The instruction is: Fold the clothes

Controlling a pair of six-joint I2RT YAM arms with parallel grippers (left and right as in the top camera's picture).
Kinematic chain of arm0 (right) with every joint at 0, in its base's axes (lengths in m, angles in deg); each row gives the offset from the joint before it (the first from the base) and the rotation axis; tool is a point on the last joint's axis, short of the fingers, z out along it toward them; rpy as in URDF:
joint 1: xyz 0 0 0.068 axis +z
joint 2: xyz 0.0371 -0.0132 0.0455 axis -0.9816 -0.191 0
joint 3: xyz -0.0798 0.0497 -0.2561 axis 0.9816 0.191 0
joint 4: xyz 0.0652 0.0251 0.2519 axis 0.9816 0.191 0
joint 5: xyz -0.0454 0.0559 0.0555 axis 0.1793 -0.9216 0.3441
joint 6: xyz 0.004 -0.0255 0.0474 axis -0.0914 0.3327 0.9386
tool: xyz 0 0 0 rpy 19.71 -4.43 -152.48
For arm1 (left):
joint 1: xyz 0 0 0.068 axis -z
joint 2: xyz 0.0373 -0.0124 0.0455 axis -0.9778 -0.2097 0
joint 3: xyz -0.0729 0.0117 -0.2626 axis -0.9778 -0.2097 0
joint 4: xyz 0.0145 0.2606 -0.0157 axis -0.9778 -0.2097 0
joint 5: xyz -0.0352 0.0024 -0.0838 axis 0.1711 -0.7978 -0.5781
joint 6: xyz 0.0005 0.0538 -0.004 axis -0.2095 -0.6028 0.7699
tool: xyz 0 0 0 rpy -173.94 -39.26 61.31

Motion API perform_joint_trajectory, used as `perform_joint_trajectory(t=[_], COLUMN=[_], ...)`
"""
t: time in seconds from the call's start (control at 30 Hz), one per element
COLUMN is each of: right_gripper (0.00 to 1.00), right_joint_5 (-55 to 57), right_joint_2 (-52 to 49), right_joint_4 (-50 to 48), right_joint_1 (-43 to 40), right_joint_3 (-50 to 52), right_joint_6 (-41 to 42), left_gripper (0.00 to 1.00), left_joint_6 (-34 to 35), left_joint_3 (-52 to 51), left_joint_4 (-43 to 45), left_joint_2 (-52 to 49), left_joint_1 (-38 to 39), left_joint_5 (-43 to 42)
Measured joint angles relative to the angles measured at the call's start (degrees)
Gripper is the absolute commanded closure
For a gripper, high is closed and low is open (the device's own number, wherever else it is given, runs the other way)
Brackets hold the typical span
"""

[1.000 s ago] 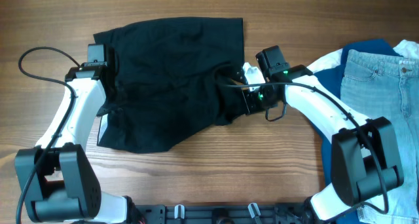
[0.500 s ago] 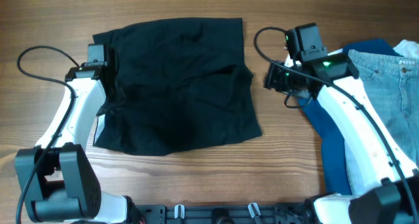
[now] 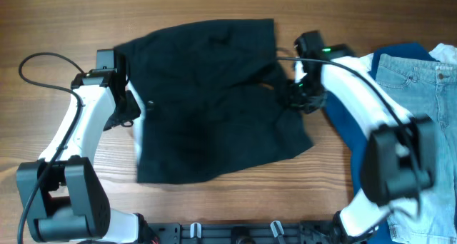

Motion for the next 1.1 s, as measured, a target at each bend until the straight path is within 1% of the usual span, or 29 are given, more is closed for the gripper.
perform_joint_trajectory(t=[0.03, 0.1, 0.17, 0.2, 0.27, 0.3, 0.33, 0.37, 0.4, 0.43, 0.53, 0.57, 0.6, 0.67, 0.7, 0.73, 0.77, 0.8, 0.83, 0.87, 0.9, 0.93, 1.0, 1.03, 1.1], right_gripper=[0.3, 0.29, 0.28, 0.28, 0.28, 0.29, 0.29, 0.28, 0.28, 0.28, 0.31, 0.33, 0.34, 0.37, 0.38, 0.39, 0.39, 0.39, 0.39, 0.4, 0.43, 0.44, 0.5, 0.52, 0.72], right_joint_5=[2.08, 5.7, 7.1, 7.17, 5.66, 4.46, 3.39, 2.34, 1.66, 0.79, -0.2, -0.24, -0.42, -0.66, -1.49, -4.28, -5.77, -9.92, -11.8, -14.49, -15.56, -16.24, -15.63, -15.21, -15.23], right_joint_2=[5.29, 10.69, 12.0, 11.91, 11.91, 11.91, 11.91, 11.91, 11.91, 11.91, 11.91, 11.91, 11.8, 10.38, 8.35, 5.51, 4.39, 0.96, -0.37, -2.97, -4.04, -5.88, -7.72, -8.0, -8.04], right_joint_4=[1.05, 0.59, -0.74, -2.12, -5.49, -6.25, -6.21, -6.1, -6.21, -6.29, -7.65, -8.9, -10.69, -15.08, -18.1, -20.79, -21.33, -21.16, -20.09, -15.56, -12.22, -5.81, -1.09, -0.46, -2.69], right_joint_1=[-0.55, -0.66, -0.66, -0.66, -0.66, -0.66, -0.66, -0.66, -0.66, -0.66, -0.66, -0.66, -0.66, -0.66, -0.66, -0.66, -0.66, -0.59, -0.52, -0.2, 0.07, 0.76, 1.73, 2.23, 3.23], right_joint_3=[-0.39, -1.16, -1.27, -1.27, -1.27, -1.27, -1.27, -1.27, -1.27, -1.27, -1.27, -1.27, -1.25, -1.27, -1.27, -1.25, -1.25, -1.25, -1.25, -1.22, -0.98, -0.85, -0.52, 0.24, 3.37], right_joint_6=[1.2, 3.28, 4.33, 4.31, 1.95, 0.76, -0.15, -0.72, -0.85, -1.16, -1.18, -1.16, -1.16, -1.18, -1.18, -1.22, -1.4, -2.56, -3.17, -3.93, -4.28, -4.85, -4.46, -3.74, -3.1], left_gripper=[0.48, 0.47, 0.47, 0.47, 0.5, 0.52, 0.58, 0.62, 0.76, 0.96, 0.96, 0.96, 0.96, 0.96, 0.95, 0.87, 0.81, 0.75, 0.66, 0.58, 0.53, 0.49, 0.45, 0.44, 0.43], left_joint_6=[-0.02, 0.0, -0.04, -0.92, -2.93, -4.2, -4.94, -5.64, -5.75, -6.36, -6.4, -4.09, -1.18, 2.25, 3.65, 3.61, 3.3, 1.9, 0.59, -0.37, -1.16, -1.73, -1.97, -2.25, -2.45], left_joint_3=[-0.02, -0.07, -0.07, -0.07, -0.07, -0.02, 0.0, 0.0, 0.0, 0.39, 1.38, 1.55, 2.03, 2.51, 2.6, 2.64, 2.71, 2.71, 2.71, 2.67, 2.45, 2.19, 1.49, 1.36, 1.36], left_joint_4=[1.57, 3.63, 7.39, 11.74, 17.2, 22.08, 23.76, 25.4, 25.97, 27.65, 31.06, 30.69, 28.98, 26.16, 24.92, 24.7, 24.55, 24.46, 24.41, 23.74, 23.15, 22.45, 18.84, 16.61, 13.14], left_joint_2=[0.0, 0.0, -0.31, -1.16, -3.26, -5.7, -7.87, -11.23, -12.96, -14.38, -16.33, -16.37, -16.37, -16.35, -16.35, -16.35, -16.31, -16.17, -16.0, -15.63, -15.17, -14.6, -10.62, -6.27, 2.73], left_joint_1=[0.0, 0.0, 0.0, -0.02, 0.0, 0.0, 0.0, 0.0, 0.0, 0.0, -0.37, -0.48, -0.96, -5.25, -11.17, -15.17, -17.49, -19.69, -20.85, -21.35, -21.42, -21.38, -21.24, -21.24, -21.24], left_joint_5=[-0.42, -1.55, -3.58, -6.36, -11.08, -14.49, -16.13, -17.86, -18.38, -18.6, -18.18, -15.85, -11.74, -5.92, -3.8, -4.15, -5.05, -7.5, -9.77, -11.78, -13.57, -14.84, -16.85, -17.25, -17.81])
